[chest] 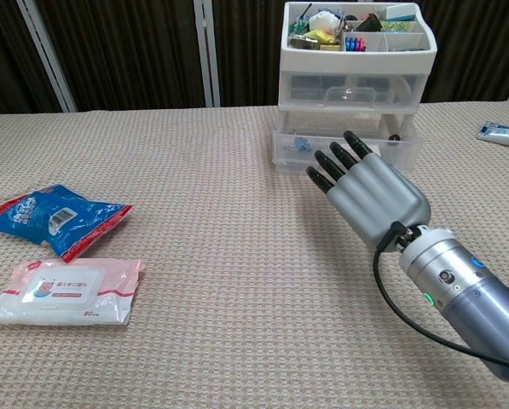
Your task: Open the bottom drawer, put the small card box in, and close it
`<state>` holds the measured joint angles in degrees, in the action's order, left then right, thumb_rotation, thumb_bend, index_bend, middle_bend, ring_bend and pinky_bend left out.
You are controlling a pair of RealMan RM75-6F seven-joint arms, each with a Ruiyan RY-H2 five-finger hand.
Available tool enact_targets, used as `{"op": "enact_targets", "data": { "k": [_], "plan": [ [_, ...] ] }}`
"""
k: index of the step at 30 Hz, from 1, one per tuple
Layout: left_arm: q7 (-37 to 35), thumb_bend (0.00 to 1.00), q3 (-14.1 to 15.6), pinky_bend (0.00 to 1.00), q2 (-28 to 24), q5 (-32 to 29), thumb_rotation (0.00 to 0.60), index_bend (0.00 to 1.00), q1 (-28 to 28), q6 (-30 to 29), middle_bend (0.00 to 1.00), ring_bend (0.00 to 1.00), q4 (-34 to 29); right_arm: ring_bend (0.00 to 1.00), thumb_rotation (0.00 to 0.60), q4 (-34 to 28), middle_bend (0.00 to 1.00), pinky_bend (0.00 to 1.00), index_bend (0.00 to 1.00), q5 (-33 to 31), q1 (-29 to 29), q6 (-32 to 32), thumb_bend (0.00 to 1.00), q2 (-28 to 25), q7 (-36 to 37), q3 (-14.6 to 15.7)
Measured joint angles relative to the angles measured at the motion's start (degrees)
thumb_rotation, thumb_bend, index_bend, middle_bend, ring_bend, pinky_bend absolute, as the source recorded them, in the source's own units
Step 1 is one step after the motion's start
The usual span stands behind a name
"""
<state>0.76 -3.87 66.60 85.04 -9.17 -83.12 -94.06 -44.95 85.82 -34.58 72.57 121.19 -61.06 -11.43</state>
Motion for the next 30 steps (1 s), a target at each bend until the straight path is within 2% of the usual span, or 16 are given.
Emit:
{"op": "enact_targets", "data": {
  "k": [30],
  "plan": [
    [-0.15, 0.10, 0.08, 0.00, -0.35, -0.56, 0.600, 0.07, -0.14, 0.78, 0.00, 0.00, -0.86, 0.00, 0.600, 5.97, 0.00, 0.00, 0.05, -7.79, -2.91, -3.33, 0.15, -0.55, 1.13, -4.86]
  ]
}}
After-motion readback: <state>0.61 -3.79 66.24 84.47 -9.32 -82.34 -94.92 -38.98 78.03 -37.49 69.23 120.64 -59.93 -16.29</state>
